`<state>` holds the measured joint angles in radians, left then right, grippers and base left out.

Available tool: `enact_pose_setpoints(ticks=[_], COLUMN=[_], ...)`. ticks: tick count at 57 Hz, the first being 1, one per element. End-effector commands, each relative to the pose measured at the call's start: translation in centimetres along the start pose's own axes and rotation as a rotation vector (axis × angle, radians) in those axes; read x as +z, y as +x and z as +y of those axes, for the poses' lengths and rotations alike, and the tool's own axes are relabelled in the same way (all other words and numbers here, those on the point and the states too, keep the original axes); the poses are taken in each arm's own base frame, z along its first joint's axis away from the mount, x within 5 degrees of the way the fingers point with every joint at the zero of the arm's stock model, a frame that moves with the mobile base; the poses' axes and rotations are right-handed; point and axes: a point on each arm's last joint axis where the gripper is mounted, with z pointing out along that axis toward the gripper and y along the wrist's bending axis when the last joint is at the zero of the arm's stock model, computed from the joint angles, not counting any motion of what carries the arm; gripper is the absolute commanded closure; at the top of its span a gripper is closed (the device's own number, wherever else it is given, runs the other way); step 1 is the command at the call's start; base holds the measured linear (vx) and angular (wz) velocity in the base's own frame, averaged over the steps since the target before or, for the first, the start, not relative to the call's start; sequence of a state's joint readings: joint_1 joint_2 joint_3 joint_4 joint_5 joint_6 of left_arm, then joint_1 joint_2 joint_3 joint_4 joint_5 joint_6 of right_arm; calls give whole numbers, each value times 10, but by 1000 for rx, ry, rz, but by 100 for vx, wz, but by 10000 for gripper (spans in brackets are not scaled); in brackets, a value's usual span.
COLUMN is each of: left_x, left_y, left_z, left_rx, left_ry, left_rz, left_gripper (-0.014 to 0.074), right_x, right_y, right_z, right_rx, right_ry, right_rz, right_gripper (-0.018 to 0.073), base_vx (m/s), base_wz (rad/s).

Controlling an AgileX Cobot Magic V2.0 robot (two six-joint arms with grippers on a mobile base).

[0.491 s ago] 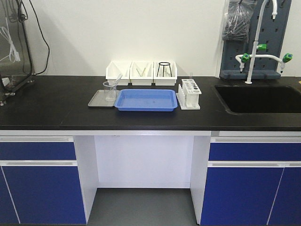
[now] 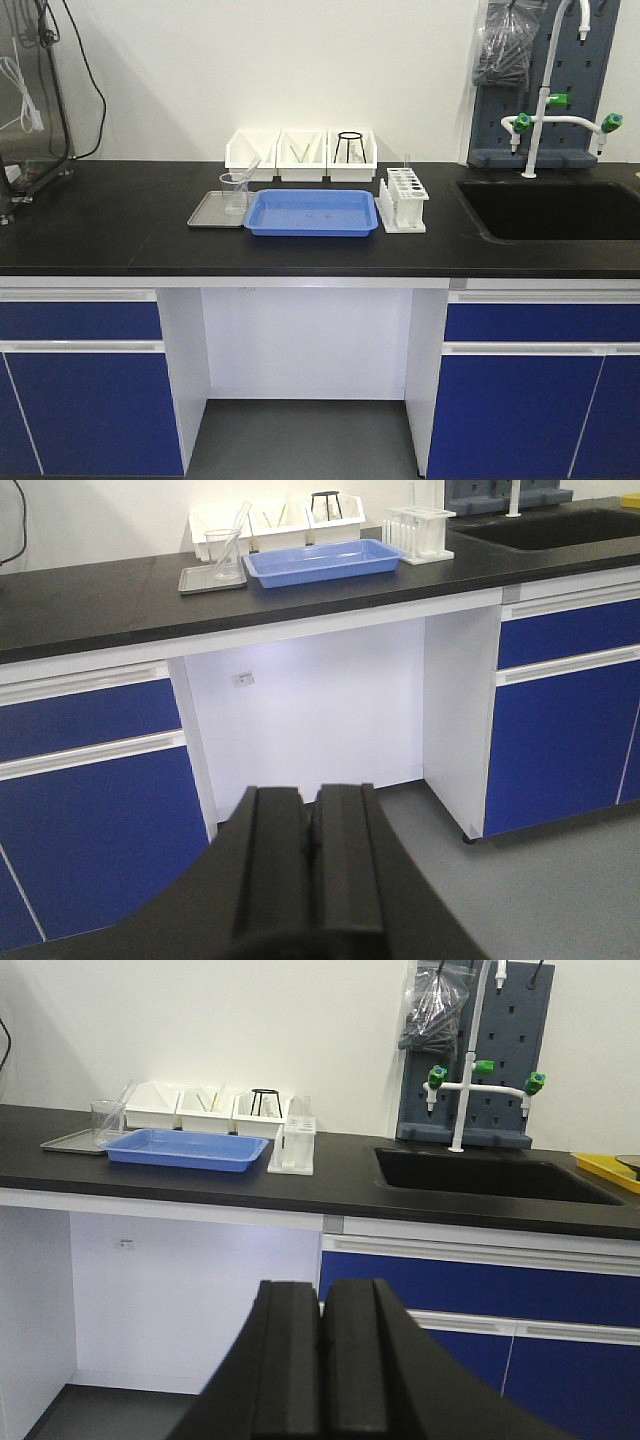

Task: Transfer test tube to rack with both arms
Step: 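Drive the base forward up to the bench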

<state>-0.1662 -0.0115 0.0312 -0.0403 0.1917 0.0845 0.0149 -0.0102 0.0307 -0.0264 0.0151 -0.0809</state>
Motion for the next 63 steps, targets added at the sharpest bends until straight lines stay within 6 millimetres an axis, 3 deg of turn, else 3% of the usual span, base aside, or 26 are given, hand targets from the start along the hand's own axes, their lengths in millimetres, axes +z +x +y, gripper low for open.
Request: enact_pose_setpoints(ticks=[1,34,63], left_x=[-4,-4,-4], left_y=[-18,-18,-18], left_z=[1,1,1], left_rx=[-12,-12,-12], left_ry=[-9,-9,-9], left_rz=[-125,-125,-125], left_gripper=[601,601,601], right_x=[0,0,0], right_y=[-2,-2,-2], right_z=[0,0,0], right_rx=[-18,-18,-18], right_ry=[8,8,8], right_rz=[-74,-74,-74], right_gripper=[570,569,569], base_vx=[0,5,31], base_wz=[0,2,4])
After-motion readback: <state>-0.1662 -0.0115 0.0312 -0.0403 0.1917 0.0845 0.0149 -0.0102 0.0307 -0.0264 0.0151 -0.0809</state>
